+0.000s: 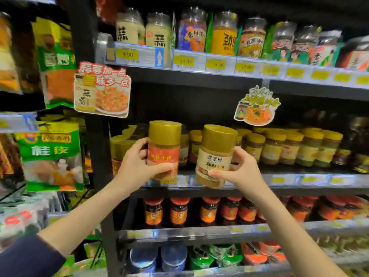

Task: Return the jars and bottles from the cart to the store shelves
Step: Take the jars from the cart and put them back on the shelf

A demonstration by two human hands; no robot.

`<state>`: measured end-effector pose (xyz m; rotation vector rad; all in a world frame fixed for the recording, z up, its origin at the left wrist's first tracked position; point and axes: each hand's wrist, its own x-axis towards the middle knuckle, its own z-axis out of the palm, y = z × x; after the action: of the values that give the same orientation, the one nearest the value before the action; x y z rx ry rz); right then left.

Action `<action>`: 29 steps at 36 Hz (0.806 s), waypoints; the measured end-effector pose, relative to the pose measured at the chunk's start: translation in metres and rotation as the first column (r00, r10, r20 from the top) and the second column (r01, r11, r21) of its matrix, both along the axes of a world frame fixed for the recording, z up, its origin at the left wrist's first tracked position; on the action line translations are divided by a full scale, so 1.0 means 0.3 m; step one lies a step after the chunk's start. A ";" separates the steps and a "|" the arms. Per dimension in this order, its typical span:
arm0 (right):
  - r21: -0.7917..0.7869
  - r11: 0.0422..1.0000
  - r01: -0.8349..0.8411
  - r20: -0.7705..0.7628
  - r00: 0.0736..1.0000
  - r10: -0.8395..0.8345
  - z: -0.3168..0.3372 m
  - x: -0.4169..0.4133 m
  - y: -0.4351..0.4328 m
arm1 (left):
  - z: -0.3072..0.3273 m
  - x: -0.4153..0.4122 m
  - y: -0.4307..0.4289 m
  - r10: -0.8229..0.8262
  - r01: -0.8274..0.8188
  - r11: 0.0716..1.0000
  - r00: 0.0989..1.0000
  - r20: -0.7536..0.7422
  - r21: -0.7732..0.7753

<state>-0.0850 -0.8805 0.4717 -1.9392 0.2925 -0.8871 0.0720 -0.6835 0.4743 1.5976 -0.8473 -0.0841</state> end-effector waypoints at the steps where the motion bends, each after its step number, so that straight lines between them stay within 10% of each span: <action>1: -0.002 1.000 0.003 0.002 1.000 -0.003 0.002 0.021 -0.005 | 0.000 0.013 -0.004 0.004 -0.004 1.000 1.000 0.000 -0.006; 29: 0.035 0.968 -0.248 -0.116 0.961 0.251 -0.025 0.332 -0.177 | -0.129 0.206 -0.162 0.215 -0.241 0.924 0.969 0.118 0.296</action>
<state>0.0145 -0.9335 0.4641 -1.9617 0.1213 -0.6021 0.1338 -0.7320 0.4355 1.9972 -0.7298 0.0186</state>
